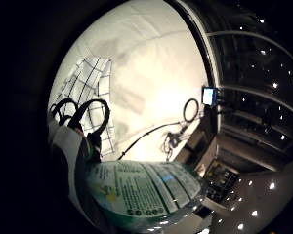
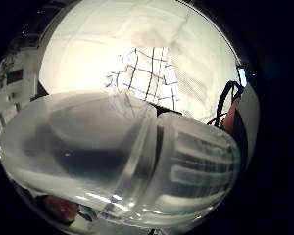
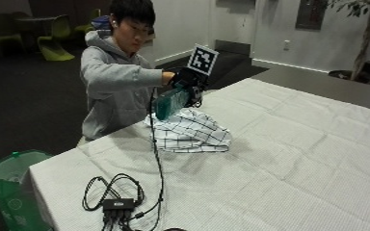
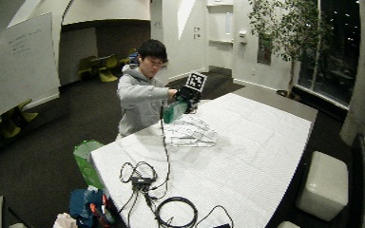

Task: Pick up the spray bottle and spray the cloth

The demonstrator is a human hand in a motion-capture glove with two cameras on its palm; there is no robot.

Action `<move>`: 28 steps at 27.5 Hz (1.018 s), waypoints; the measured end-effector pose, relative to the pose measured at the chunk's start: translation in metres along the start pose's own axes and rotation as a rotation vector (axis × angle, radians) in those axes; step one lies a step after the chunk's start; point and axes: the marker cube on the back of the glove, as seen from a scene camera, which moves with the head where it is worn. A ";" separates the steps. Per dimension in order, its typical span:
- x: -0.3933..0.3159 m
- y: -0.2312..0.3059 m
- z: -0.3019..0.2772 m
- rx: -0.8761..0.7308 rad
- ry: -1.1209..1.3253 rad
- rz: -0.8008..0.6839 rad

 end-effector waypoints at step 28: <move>-0.161 -0.047 -0.078 0.931 -1.515 -0.199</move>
